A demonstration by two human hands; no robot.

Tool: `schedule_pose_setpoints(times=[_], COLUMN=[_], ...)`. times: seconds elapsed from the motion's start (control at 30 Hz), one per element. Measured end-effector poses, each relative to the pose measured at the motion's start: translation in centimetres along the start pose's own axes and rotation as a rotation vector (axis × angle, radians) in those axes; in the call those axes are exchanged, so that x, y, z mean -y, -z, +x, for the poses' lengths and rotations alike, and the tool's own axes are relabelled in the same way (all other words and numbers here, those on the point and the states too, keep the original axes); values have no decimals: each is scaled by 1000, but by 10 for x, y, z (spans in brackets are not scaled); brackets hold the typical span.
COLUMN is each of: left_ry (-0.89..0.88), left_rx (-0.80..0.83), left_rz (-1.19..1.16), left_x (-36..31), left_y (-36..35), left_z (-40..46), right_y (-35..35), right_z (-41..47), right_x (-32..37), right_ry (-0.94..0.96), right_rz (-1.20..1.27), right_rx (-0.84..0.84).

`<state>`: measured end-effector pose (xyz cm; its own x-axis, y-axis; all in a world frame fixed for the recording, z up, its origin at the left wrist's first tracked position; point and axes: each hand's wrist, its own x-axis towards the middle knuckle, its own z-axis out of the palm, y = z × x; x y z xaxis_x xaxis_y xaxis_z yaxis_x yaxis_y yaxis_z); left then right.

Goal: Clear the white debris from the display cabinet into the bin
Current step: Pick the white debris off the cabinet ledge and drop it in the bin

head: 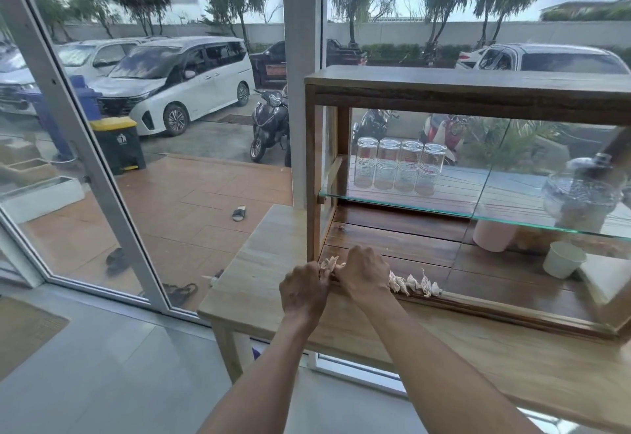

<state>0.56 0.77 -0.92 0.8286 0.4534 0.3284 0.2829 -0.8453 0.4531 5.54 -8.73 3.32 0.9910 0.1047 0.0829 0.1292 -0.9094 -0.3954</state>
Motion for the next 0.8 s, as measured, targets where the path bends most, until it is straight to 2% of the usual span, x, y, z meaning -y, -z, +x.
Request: schedule_pose_setpoints(times=[0.8], left_ry=[-68], left_rx=[-25], left_rz=[-68], left_x=[14], left_y=[-1], left_z=[-6], right_y=[-15], right_z=[-4], right_x=[-2], right_ry=[-54], right_rz=[150], right_rx=[1])
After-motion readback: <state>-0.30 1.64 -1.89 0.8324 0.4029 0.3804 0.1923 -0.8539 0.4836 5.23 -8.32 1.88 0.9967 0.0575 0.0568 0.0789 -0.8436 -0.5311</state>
